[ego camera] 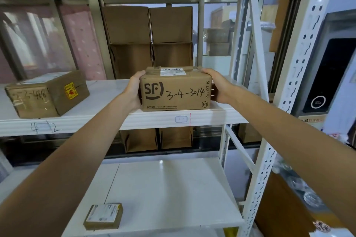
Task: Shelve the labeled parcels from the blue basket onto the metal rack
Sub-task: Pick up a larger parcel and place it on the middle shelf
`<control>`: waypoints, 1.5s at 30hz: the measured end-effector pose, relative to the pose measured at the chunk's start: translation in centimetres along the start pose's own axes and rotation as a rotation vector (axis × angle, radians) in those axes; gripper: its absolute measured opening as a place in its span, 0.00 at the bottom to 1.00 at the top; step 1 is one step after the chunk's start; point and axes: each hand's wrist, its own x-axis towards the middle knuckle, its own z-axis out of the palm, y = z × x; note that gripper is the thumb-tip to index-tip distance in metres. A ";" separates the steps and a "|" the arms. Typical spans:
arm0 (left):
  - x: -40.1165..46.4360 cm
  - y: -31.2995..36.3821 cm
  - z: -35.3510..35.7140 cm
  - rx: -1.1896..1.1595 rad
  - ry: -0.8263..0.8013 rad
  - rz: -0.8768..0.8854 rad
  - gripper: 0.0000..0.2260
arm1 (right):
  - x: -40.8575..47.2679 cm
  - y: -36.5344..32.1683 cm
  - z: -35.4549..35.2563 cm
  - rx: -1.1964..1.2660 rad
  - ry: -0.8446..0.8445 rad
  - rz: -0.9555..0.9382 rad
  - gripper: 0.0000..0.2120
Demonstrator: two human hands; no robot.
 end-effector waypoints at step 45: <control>-36.9 -0.5 -47.6 0.440 0.642 -0.034 0.13 | -20.2 6.1 46.2 -0.421 -0.180 -0.441 0.19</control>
